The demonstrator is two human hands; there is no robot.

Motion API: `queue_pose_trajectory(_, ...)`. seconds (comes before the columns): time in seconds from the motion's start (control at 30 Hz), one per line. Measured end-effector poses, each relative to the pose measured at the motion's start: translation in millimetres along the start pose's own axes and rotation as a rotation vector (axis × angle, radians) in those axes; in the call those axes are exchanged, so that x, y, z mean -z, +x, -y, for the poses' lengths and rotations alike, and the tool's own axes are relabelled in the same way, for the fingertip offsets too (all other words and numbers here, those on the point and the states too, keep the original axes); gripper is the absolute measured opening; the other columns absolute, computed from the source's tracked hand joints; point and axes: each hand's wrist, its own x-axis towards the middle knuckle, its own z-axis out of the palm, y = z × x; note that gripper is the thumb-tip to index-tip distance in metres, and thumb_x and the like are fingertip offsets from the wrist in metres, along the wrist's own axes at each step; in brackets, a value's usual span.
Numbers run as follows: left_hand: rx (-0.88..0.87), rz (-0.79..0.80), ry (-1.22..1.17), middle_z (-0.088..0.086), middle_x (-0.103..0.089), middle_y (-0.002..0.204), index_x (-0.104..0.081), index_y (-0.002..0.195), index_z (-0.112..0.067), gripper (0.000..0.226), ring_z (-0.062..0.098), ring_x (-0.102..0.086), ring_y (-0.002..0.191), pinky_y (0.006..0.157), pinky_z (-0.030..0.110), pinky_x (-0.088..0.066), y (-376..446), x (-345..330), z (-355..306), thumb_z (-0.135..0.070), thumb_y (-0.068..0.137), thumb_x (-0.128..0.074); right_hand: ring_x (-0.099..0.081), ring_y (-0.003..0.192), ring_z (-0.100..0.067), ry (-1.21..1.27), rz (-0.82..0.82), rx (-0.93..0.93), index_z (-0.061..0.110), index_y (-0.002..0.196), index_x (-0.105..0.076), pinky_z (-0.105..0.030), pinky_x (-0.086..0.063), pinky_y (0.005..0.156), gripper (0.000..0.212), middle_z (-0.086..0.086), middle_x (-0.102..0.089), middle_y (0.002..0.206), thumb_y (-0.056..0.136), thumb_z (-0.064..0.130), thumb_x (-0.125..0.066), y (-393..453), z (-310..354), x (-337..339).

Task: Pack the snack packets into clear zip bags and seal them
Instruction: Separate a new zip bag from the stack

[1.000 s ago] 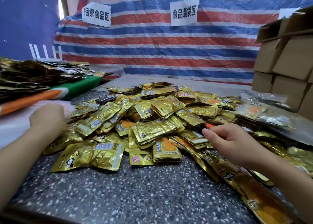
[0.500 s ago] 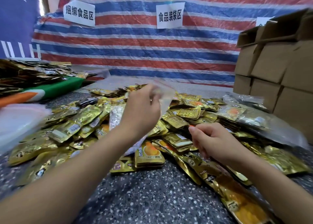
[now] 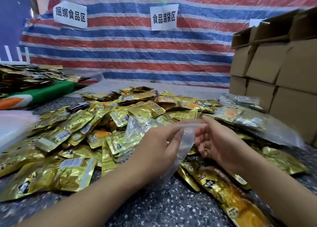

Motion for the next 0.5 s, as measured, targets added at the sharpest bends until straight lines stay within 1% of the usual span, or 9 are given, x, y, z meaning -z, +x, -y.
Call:
queue_pose_trajectory(0.07, -0.015, 0.052, 0.022, -0.013, -0.072, 0.09, -0.068, 0.118, -0.027, 0.032, 0.006, -0.065, 0.079, 0.073, 0.034, -0.055, 0, 1, -1, -0.035, 0.097, -0.045, -0.049, 0.044, -0.014, 0.007, -0.013, -0.047, 0.008, 0.079, -0.058, -0.023, -0.04, 0.039, 0.06, -0.005, -0.058, 0.057, 0.097, 0.062, -0.038, -1, 2, 3)
queue_pose_trajectory(0.13, -0.07, 0.107, 0.095, -0.023, -0.068, 0.099, -0.062, 0.128, -0.031, 0.036, -0.004, -0.06, 0.083, 0.076, 0.022, -0.051, -2, 2, -3, -0.034, 0.098, -0.043, -0.049, 0.042, -0.014, -0.025, -0.036, -0.081, 0.011, 0.069, -0.058, -0.023, -0.04, 0.039, 0.065, -0.005, -0.056, 0.054, 0.092, 0.069, -0.04, -2, 3, 6)
queue_pose_trajectory(0.17, -0.102, 0.132, 0.135, -0.023, -0.067, 0.108, -0.059, 0.133, -0.031, 0.038, -0.004, -0.06, 0.089, 0.08, 0.022, -0.05, -3, 2, -4, -0.033, 0.099, -0.043, -0.049, 0.041, -0.014, -0.045, -0.046, -0.091, 0.012, 0.064, -0.058, -0.023, -0.04, 0.04, 0.066, -0.004, -0.056, 0.053, 0.091, 0.07, -0.042, -2, 4, 7)
queue_pose_trajectory(0.2, -0.128, 0.16, 0.17, -0.017, -0.067, 0.118, -0.056, 0.137, -0.03, 0.041, 0.0, -0.061, 0.099, 0.085, 0.027, -0.051, -2, 2, -5, -0.031, 0.099, -0.042, -0.049, 0.041, -0.014, -0.063, -0.051, -0.098, 0.014, 0.06, -0.057, -0.022, -0.039, 0.041, 0.064, -0.003, -0.055, 0.052, 0.09, 0.069, -0.044, -2, 5, 8)
queue_pose_trajectory(0.27, -0.158, 0.213, 0.234, -0.006, -0.063, 0.132, -0.052, 0.141, -0.027, 0.045, 0.013, -0.06, 0.115, 0.091, 0.036, -0.051, -2, 3, -7, -0.03, 0.098, -0.04, -0.048, 0.042, -0.013, -0.099, -0.048, -0.099, 0.015, 0.064, -0.056, -0.023, -0.037, 0.044, 0.051, -0.001, -0.053, 0.052, 0.094, 0.056, -0.051, -2, 5, 8)
queue_pose_trajectory(0.33, -0.177, 0.241, 0.28, -0.004, -0.059, 0.138, -0.05, 0.143, -0.027, 0.048, 0.017, -0.059, 0.119, 0.093, 0.038, -0.051, -1, 5, -9, -0.031, 0.097, -0.038, -0.048, 0.043, -0.011, -0.092, -0.031, -0.076, 0.013, 0.074, -0.056, -0.021, -0.037, 0.042, 0.034, 0.0, -0.053, 0.053, 0.098, 0.036, -0.051, -3, 6, 9)
queue_pose_trajectory(0.37, -0.192, 0.247, 0.301, -0.005, -0.057, 0.14, -0.049, 0.144, -0.028, 0.049, 0.015, -0.059, 0.118, 0.093, 0.036, -0.051, -1, 7, -9, -0.034, 0.097, -0.038, -0.048, 0.044, -0.011, -0.065, -0.017, -0.056, 0.011, 0.078, -0.057, -0.02, -0.037, 0.041, 0.028, 0.0, -0.053, 0.055, 0.099, 0.028, -0.05, -3, 6, 8)
queue_pose_trajectory(0.43, -0.223, 0.253, 0.343, -0.01, -0.051, 0.144, -0.046, 0.144, -0.032, 0.053, 0.002, -0.054, 0.109, 0.09, 0.027, -0.051, -3, 9, -10, -0.051, 0.096, -0.039, -0.05, 0.046, -0.01, 0.01, 0.012, 0.007, 0.007, 0.085, -0.058, -0.019, -0.04, 0.042, 0.025, -0.002, -0.055, 0.058, 0.101, 0.021, -0.047, -5, 7, 8)
queue_pose_trajectory(0.5, -0.211, 0.22, 0.322, -0.014, -0.044, 0.145, -0.046, 0.143, -0.034, 0.065, -0.006, -0.044, 0.109, 0.09, 0.02, -0.045, -4, 9, -11, -0.069, 0.09, -0.032, -0.051, 0.047, -0.009, 0.087, -0.009, 0.131, 0.006, 0.081, -0.059, -0.02, -0.042, 0.044, 0.027, -0.002, -0.056, 0.059, 0.102, 0.02, -0.048, -7, 9, 8)
